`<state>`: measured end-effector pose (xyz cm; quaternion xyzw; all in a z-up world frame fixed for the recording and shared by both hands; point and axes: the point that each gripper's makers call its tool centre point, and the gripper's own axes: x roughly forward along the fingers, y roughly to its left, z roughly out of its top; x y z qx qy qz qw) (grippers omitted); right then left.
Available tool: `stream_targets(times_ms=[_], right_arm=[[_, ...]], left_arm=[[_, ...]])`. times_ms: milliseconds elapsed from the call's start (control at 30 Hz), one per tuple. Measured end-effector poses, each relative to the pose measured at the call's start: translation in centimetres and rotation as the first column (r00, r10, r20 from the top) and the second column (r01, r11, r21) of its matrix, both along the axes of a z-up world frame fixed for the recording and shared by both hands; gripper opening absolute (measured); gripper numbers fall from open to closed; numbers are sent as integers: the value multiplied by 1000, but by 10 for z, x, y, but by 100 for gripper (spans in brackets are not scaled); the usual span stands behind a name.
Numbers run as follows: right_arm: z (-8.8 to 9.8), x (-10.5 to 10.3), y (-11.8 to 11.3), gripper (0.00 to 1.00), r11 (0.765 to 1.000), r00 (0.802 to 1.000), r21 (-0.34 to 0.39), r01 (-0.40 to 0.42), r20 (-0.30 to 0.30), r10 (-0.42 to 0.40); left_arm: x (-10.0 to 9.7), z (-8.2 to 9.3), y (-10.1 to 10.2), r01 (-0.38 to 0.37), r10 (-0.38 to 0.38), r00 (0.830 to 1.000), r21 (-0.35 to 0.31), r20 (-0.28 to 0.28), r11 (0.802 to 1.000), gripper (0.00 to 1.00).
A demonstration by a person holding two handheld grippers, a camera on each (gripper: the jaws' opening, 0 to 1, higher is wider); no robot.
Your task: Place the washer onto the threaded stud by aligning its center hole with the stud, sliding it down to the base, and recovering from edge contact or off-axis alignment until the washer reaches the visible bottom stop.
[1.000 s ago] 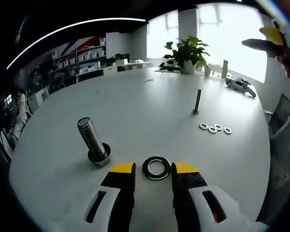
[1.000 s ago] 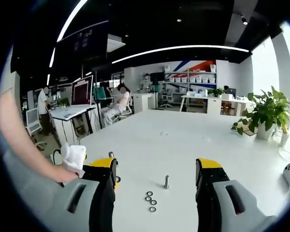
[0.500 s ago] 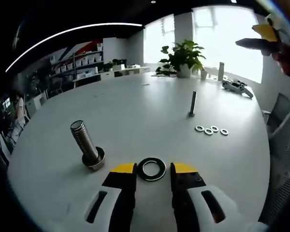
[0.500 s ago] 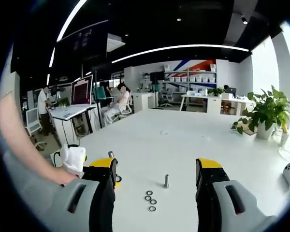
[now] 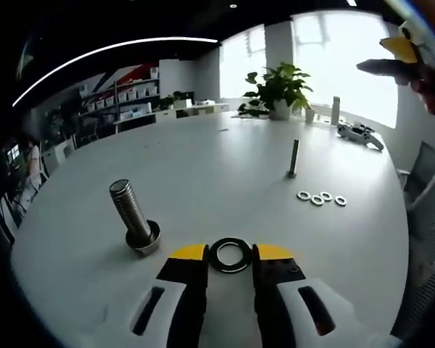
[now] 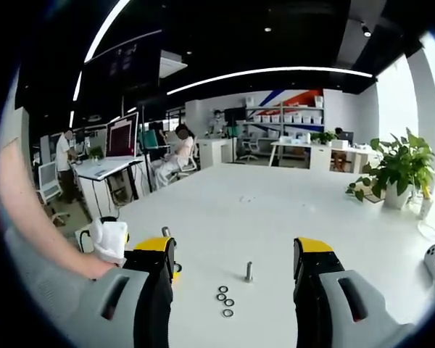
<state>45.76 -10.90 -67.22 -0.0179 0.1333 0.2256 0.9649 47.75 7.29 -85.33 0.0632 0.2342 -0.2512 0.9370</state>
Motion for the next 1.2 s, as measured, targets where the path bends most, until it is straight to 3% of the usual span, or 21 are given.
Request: stream_targets(times_ms=[233,267,300,333,400,433,600,1000,1200], right_arm=[[0,1,-2,69,1000,1000,0,4,1,-4],[0,1,-2,69,1000,1000,1,5,1,-5],[0,1,-2,69,1000,1000,2,5,1,-5],[0,1,-2,69,1000,1000,1,5,2,-5],[0,1,-2,69,1000,1000,5,5,1,-5],[0,1,-2,69,1000,1000,3,5,2,-5],[0,1,-2,69,1000,1000,3,6,2,-6],[0,1,-3,69,1000,1000,-1,9,2,-9],[0,1,-3,69,1000,1000,0,10,0,-10]], left_arm=[[-1,0,0,-3,3,1000,21,-10,1000,21],[-1,2,-1,7,-7,1000,36,5,999,17],[-3,4,-5,37,-37,999,45,6,998,0],[-3,3,4,2,-2,1000,84,-2,996,0],[-4,2,-7,22,-22,1000,13,-16,1000,11],[-2,1,-7,25,-25,1000,32,-20,999,13],[-5,0,-6,25,-24,999,41,-23,999,12],[2,-3,-6,-22,23,999,8,-32,1000,26],[3,-1,-7,-39,39,999,14,-12,999,25]])
